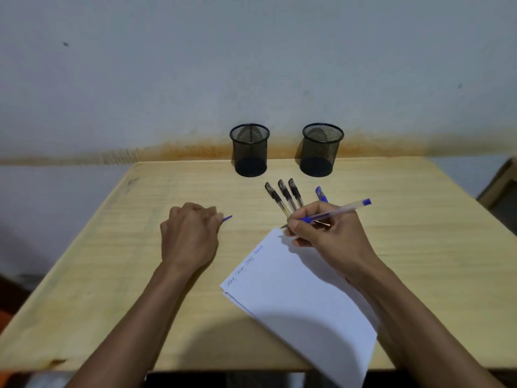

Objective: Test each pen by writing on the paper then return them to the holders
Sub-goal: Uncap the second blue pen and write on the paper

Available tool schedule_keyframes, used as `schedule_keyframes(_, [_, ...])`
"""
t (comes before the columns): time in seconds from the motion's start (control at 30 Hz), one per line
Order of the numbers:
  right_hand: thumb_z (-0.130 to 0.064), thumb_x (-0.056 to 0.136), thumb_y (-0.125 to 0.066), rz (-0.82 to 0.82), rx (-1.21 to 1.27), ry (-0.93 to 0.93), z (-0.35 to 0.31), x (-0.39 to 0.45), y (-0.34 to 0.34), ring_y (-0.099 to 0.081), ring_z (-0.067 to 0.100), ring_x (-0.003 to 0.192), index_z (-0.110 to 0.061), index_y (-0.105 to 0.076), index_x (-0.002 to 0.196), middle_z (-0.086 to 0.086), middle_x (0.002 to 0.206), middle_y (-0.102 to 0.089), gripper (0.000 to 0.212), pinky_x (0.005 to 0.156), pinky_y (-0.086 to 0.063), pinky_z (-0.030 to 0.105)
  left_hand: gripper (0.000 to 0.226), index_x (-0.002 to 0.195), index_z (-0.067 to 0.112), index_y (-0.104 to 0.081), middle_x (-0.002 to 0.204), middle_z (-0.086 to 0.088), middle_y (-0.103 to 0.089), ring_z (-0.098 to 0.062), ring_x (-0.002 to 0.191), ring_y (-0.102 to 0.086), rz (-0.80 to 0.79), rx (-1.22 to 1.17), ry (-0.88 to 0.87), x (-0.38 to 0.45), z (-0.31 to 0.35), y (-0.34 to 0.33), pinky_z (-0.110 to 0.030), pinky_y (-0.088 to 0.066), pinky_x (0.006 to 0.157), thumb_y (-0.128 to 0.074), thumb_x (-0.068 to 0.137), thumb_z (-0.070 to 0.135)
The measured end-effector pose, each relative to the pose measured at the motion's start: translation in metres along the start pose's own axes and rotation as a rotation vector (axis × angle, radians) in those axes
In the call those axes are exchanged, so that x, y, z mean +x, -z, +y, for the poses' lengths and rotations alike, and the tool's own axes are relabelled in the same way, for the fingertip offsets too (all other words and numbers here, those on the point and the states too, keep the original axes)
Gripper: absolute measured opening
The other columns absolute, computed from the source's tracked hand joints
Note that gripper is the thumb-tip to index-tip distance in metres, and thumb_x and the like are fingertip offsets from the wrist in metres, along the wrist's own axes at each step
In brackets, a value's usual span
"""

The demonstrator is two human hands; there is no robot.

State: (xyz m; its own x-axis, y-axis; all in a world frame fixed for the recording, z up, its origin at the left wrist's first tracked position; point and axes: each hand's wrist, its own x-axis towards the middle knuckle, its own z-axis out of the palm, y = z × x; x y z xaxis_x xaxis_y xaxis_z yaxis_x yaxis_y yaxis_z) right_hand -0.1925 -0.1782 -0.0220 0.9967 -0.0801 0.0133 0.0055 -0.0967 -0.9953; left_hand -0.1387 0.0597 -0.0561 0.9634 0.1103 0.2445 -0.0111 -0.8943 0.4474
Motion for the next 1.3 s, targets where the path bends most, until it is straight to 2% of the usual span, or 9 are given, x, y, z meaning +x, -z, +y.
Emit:
schedule_keyframes(0.07, [0.001, 0.081, -0.080, -0.040, -0.039, 0.011, 0.002, 0.001, 0.001, -0.077, 0.016, 0.075, -0.004, -0.075, 0.087, 0.008, 0.082, -0.078, 0.010, 0.067, -0.061, 0.025, 0.037, 0.121, 0.021, -0.068, 0.121, -0.003, -0.066, -0.027, 0.118, -0.053, 0.038, -0.094, -0.053, -0.008, 0.002, 0.005, -0.037, -0.042, 0.095, -0.057, 0.094, 0.043])
schedule_keyframes(0.1, [0.002, 0.079, -0.082, -0.056, -0.060, 0.016, 0.003, 0.002, 0.001, -0.076, 0.016, 0.074, -0.004, -0.075, 0.087, 0.009, 0.082, -0.078, 0.011, 0.068, -0.062, 0.026, 0.036, 0.120, 0.020, -0.068, 0.118, 0.001, -0.067, -0.020, 0.116, -0.055, 0.050, -0.196, -0.101, -0.015, 0.006, 0.009, -0.024, -0.044, 0.092, -0.061, 0.092, 0.042])
schedule_keyframes(0.13, [0.003, 0.078, -0.082, -0.071, -0.078, 0.022, 0.003, 0.004, 0.000, -0.075, 0.016, 0.072, -0.002, -0.075, 0.086, 0.010, 0.082, -0.078, 0.012, 0.068, -0.063, 0.028, 0.033, 0.116, 0.021, -0.070, 0.114, 0.005, -0.067, -0.012, 0.112, -0.057, 0.030, -0.312, -0.145, -0.024, 0.010, 0.013, -0.010, -0.042, 0.085, -0.066, 0.089, 0.040])
schedule_keyframes(0.2, [0.004, 0.077, -0.082, -0.106, -0.139, 0.049, 0.003, 0.011, -0.002, -0.075, 0.018, 0.071, -0.001, -0.074, 0.085, 0.013, 0.082, -0.078, 0.013, 0.069, -0.064, 0.031, 0.026, 0.106, 0.021, -0.073, 0.107, 0.011, -0.067, 0.000, 0.105, -0.060, -0.097, -0.475, -0.211, -0.042, 0.016, 0.016, -0.004, -0.043, 0.077, -0.073, 0.084, 0.036])
schedule_keyframes(0.33, [-0.002, 0.073, -0.084, -0.208, -0.349, 0.106, 0.003, 0.027, -0.013, -0.074, 0.017, 0.077, -0.010, -0.074, 0.080, 0.003, 0.080, -0.077, 0.014, 0.072, -0.065, 0.034, 0.044, 0.116, 0.026, -0.071, 0.123, 0.015, -0.064, 0.005, 0.116, -0.055, -0.265, -0.320, -0.378, -0.050, 0.006, 0.008, -0.019, -0.047, 0.097, -0.072, 0.080, 0.052])
schedule_keyframes(0.53, [0.010, 0.073, -0.078, -0.239, -0.259, 0.065, 0.019, 0.033, -0.019, -0.069, 0.040, 0.062, 0.007, -0.065, 0.075, 0.025, 0.070, -0.068, 0.014, 0.060, -0.062, 0.048, 0.062, 0.134, 0.036, -0.058, 0.147, 0.009, -0.049, -0.009, 0.138, -0.038, -0.326, -0.105, -0.507, -0.045, -0.002, -0.002, -0.039, -0.032, 0.112, -0.045, 0.083, 0.069])
schedule_keyframes(0.63, [0.007, 0.073, -0.079, -0.248, -0.248, 0.067, 0.026, 0.037, -0.021, -0.066, 0.036, 0.056, 0.006, -0.063, 0.072, 0.025, 0.066, -0.066, 0.016, 0.055, -0.058, 0.040, 0.069, 0.142, 0.039, -0.048, 0.154, 0.012, -0.039, -0.007, 0.145, -0.027, -0.349, -0.067, -0.521, -0.043, -0.003, -0.006, -0.041, -0.023, 0.117, -0.036, 0.083, 0.071])
schedule_keyframes(0.9, [0.009, 0.071, -0.079, -0.261, -0.235, 0.100, 0.031, 0.041, -0.025, -0.064, 0.031, 0.052, 0.005, -0.062, 0.068, 0.025, 0.062, -0.065, 0.017, 0.051, -0.054, 0.040, 0.055, 0.132, 0.021, -0.063, 0.142, -0.005, -0.057, -0.024, 0.136, -0.047, -0.205, -0.075, -0.640, -0.046, -0.008, -0.013, -0.054, -0.040, 0.105, -0.050, 0.091, 0.056])
schedule_keyframes(1.3, [0.010, 0.067, -0.077, -0.207, -0.201, 0.118, 0.032, 0.038, -0.025, -0.060, 0.032, 0.046, 0.000, -0.060, 0.062, 0.020, 0.053, -0.061, 0.021, 0.048, -0.051, 0.043, 0.053, 0.130, 0.024, -0.063, 0.141, -0.004, -0.058, -0.022, 0.137, -0.047, -0.193, -0.093, -0.617, -0.048, -0.006, -0.012, -0.054, -0.038, 0.108, -0.052, 0.089, 0.054])
